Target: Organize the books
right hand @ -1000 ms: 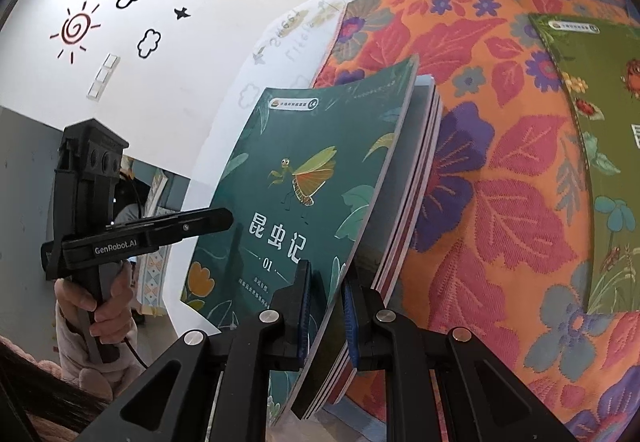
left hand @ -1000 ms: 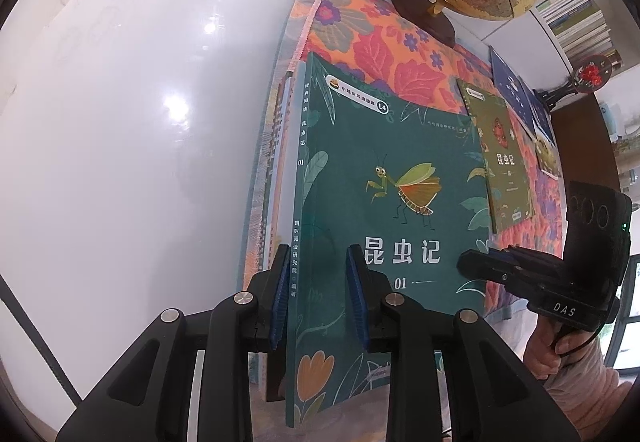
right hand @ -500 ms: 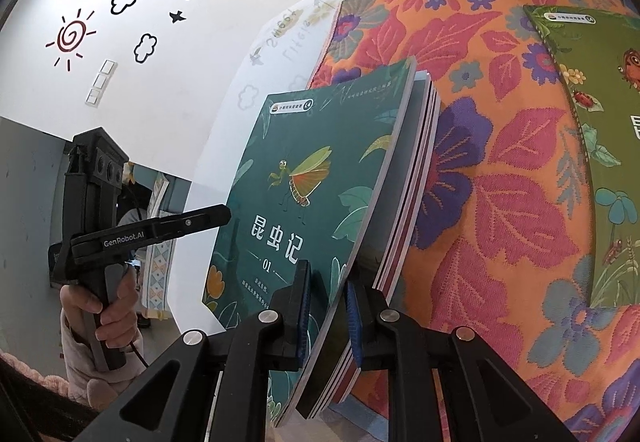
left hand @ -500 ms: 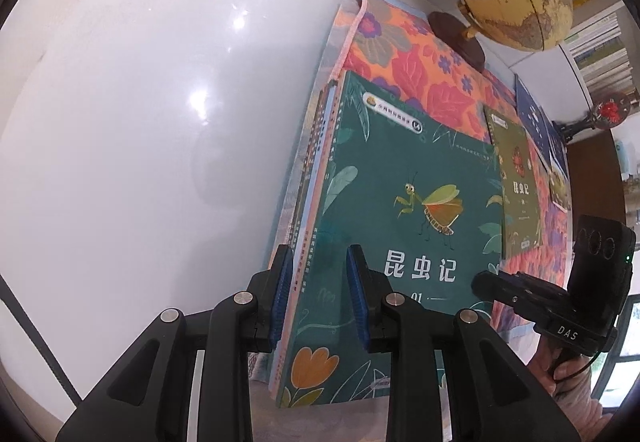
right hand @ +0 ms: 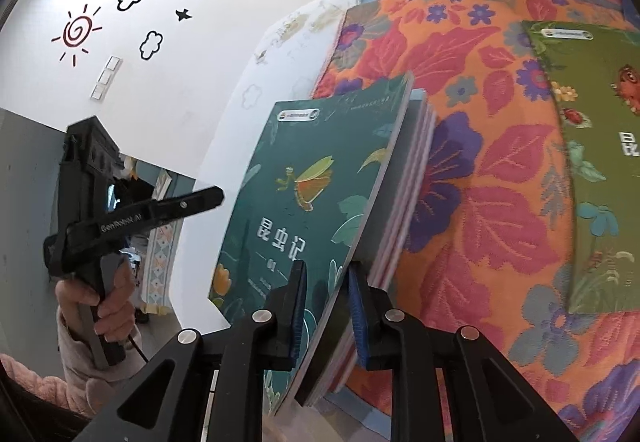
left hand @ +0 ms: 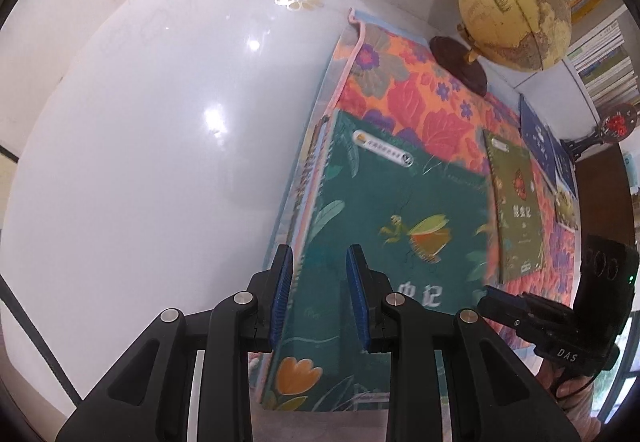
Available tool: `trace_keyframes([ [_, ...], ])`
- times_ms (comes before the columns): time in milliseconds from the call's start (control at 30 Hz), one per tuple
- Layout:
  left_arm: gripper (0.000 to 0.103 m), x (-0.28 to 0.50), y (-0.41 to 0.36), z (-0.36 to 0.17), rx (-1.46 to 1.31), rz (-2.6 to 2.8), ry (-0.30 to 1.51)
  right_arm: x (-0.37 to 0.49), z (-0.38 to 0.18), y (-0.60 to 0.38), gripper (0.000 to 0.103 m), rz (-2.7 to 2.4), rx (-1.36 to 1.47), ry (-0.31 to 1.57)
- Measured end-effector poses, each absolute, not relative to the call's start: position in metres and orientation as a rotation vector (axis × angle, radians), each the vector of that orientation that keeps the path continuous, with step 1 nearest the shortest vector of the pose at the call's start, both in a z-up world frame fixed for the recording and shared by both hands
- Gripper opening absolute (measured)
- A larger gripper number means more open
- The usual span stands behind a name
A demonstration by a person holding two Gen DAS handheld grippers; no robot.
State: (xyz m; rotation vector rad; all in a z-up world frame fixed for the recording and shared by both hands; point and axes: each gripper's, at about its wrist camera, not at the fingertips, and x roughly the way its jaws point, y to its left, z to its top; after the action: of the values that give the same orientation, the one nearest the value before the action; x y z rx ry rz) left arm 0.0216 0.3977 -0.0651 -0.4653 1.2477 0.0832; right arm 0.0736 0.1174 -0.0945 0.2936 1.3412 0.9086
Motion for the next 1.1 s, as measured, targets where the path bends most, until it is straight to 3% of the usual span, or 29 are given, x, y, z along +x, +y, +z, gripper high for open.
trace_keyframes([
  [533, 0.025, 0.061, 0.289, -0.043, -0.409, -0.032, 1.226, 0.106, -0.078, -0.002, 0.021, 0.8, 0.34, 1.274],
  [967, 0.027, 0.107, 0.162, -0.061, -0.392, -0.127, 1.259, 0.149, -0.08, -0.12, 0.022, 0.692, 0.336, 1.256],
  [1100, 0.027, 0.124, 0.134, -0.075, -0.396, -0.128, 1.269, 0.164, -0.087, -0.141, 0.027, 0.675, 0.317, 1.254],
])
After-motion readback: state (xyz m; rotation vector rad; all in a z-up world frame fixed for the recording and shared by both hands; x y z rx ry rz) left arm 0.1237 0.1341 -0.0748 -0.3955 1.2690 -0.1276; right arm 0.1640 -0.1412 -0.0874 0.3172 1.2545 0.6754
